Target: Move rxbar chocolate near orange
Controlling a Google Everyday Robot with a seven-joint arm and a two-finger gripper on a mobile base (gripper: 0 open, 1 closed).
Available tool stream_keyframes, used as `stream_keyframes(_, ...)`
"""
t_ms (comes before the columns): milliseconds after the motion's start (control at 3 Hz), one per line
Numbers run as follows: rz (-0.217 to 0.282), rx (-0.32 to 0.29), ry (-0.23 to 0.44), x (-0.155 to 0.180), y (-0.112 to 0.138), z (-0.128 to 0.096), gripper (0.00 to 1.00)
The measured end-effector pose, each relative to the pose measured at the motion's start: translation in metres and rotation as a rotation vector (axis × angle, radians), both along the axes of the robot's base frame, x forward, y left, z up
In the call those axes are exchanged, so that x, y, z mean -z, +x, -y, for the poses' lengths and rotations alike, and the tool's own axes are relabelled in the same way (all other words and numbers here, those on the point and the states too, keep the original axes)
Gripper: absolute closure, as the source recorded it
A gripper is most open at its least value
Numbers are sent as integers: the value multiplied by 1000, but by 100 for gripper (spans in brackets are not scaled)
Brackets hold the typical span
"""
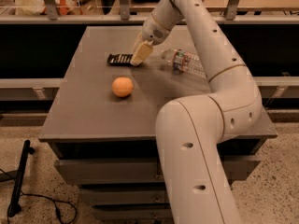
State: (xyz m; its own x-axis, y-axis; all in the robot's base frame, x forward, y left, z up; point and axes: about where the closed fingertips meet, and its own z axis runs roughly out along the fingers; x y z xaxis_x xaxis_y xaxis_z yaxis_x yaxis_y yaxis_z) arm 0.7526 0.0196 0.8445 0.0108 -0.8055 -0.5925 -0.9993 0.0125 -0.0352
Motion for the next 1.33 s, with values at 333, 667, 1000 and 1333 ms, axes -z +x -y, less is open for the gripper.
stream_keyframes(333,-4,8,-9,1,0,4,95)
stream_keyframes(667,1,10,-5,-8,-3,7,100)
stream_keyframes(1000,28,44,0,-32,-7,17,100)
stream_keyframes(1333,105,52,29,-59,-8,27,100)
